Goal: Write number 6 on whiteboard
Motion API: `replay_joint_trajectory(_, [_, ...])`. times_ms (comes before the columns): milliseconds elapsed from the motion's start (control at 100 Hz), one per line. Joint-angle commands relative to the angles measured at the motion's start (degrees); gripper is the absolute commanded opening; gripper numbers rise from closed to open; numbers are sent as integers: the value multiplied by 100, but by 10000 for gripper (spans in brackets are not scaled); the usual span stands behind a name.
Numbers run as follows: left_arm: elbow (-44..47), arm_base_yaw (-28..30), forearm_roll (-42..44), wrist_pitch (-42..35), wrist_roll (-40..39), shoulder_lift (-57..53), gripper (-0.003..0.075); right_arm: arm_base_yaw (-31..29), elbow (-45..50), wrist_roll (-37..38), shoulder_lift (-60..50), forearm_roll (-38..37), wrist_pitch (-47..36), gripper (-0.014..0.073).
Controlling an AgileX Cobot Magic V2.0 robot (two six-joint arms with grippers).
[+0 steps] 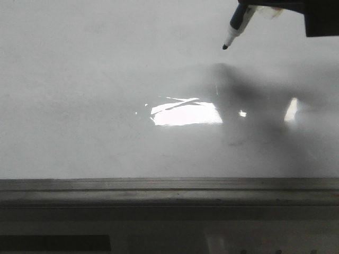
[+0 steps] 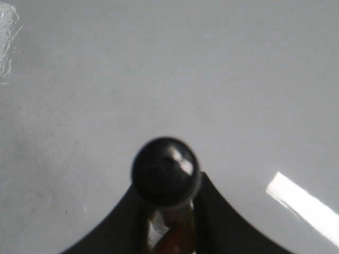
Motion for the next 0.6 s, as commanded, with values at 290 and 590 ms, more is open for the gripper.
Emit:
replay_joint_trajectory(290, [-155,12,-217,-292,-57,42,-20,-249,-90,-39,442,327,-989,-44])
replay_joint_trajectory(590, [-155,12,-217,-292,-57,42,-20,-172,-90,47,618,384,-579,-44])
